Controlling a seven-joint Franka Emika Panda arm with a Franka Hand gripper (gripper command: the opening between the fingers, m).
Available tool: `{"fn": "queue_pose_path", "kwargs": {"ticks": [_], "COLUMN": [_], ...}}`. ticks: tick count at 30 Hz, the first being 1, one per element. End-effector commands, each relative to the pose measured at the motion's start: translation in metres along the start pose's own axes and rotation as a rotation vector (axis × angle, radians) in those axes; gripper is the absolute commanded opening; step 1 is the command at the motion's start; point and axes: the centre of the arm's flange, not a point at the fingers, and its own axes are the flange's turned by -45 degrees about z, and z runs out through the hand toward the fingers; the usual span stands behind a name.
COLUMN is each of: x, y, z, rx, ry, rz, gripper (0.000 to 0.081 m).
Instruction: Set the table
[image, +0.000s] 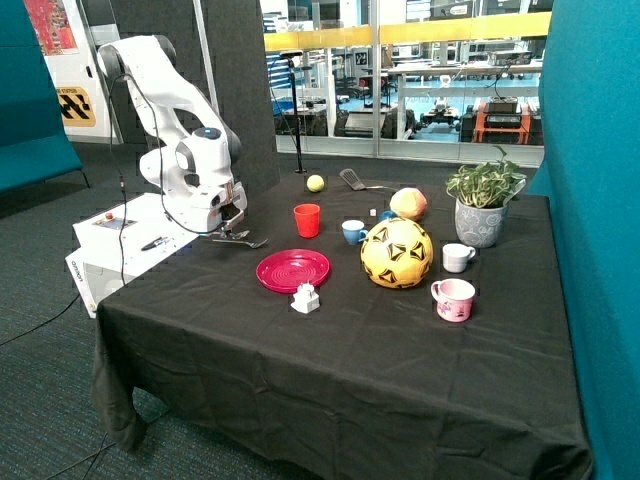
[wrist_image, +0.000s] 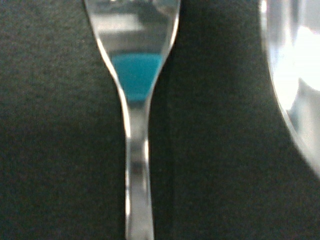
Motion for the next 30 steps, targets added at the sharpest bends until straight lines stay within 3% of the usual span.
{"fn": "queue_pose_path", "kwargs": {"ticks": [1, 30], "x": [0.001, 0.009], "y": [-0.005, -0.001], "z": [0.004, 0.019], "rx": [-0.0022, -0.0022], "ry": [0.0, 0.0], "rz": [-0.011, -0.006], "gripper": [0.0, 0.0]}}
